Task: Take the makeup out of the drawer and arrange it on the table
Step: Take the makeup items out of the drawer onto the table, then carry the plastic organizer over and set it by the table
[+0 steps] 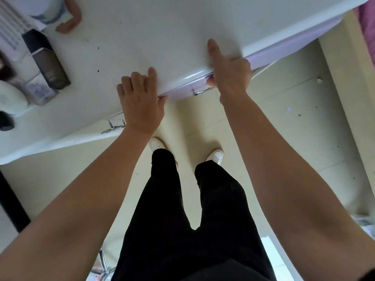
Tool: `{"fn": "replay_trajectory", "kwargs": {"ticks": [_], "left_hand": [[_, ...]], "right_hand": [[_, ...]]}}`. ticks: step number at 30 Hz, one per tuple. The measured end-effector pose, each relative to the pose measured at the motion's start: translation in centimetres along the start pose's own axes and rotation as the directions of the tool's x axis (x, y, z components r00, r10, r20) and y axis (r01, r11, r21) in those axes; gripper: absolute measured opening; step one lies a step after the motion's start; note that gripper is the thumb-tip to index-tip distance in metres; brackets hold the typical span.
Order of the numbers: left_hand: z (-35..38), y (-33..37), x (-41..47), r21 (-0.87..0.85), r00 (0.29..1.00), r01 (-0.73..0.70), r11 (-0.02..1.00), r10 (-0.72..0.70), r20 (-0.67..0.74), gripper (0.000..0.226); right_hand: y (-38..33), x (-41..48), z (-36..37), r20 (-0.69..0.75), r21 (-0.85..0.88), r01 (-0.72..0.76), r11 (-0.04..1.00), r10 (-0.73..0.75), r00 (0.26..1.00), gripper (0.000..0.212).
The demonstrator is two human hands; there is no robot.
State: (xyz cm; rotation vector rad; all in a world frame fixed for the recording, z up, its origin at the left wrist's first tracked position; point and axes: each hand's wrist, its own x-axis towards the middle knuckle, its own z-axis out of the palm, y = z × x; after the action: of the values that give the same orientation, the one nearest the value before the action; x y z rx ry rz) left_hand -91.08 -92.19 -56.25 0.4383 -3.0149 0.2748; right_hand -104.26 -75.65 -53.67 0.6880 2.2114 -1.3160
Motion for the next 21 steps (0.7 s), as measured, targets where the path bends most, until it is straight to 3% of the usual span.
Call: {"fn": "replay_trajectory", "kwargs": {"ticks": [4, 7, 9, 12, 14, 16, 21], "left_hand": [[0.5, -0.3, -0.3, -0.015, 0.999, -0.021, 1.000, 0.021, -0.026, 0.060], [-0.7, -0.6, 0.1, -0.082, 0.997, -0.038, 0.996, 0.044, 0.061, 0.063], [-2.3, -1.1, 0.7, -0.107, 0.986, -0.087, 0.990, 0.101, 0.132, 0.058], [-6.0, -2.2, 1.9, -0.063, 0.972, -0.138, 0.988, 0.147, 0.181, 0.053], [-9.6, -3.0, 3.5, -0.062, 0.983, -0.150, 0.987, 0.156, 0.098, 0.055], [-14.1, -3.6, 5.7, -0.076, 0.987, -0.160, 0.984, 0.157, -0.040, 0.055], [-27.5, -4.7, 11.7, -0.098, 0.919, -0.227, 0.969, 0.180, -0.350, 0.057]], "right_hand": [[1.2, 1.0, 1.3, -0.037, 0.004, -0.024, 1.000, 0.024, 0.999, 0.074], [1.3, 0.9, 1.3, -0.029, 0.015, -0.061, 0.998, 0.061, 0.998, 0.103], [0.6, 0.0, 1.0, 0.012, -0.005, -0.064, 0.998, 0.064, 0.998, 0.103], [-0.7, -2.7, -1.1, -0.056, -0.318, 0.132, 0.939, -0.158, 0.986, 0.103], [-2.5, -4.6, -3.0, -0.086, -0.487, 0.316, 0.814, -0.405, 0.910, 0.097], [-5.5, -6.4, -5.3, -0.075, -0.541, 0.462, 0.703, -0.587, 0.806, 0.085], [-14.9, -12.8, -12.9, -0.204, -0.664, 0.559, 0.497, -0.839, 0.504, 0.075]]}}
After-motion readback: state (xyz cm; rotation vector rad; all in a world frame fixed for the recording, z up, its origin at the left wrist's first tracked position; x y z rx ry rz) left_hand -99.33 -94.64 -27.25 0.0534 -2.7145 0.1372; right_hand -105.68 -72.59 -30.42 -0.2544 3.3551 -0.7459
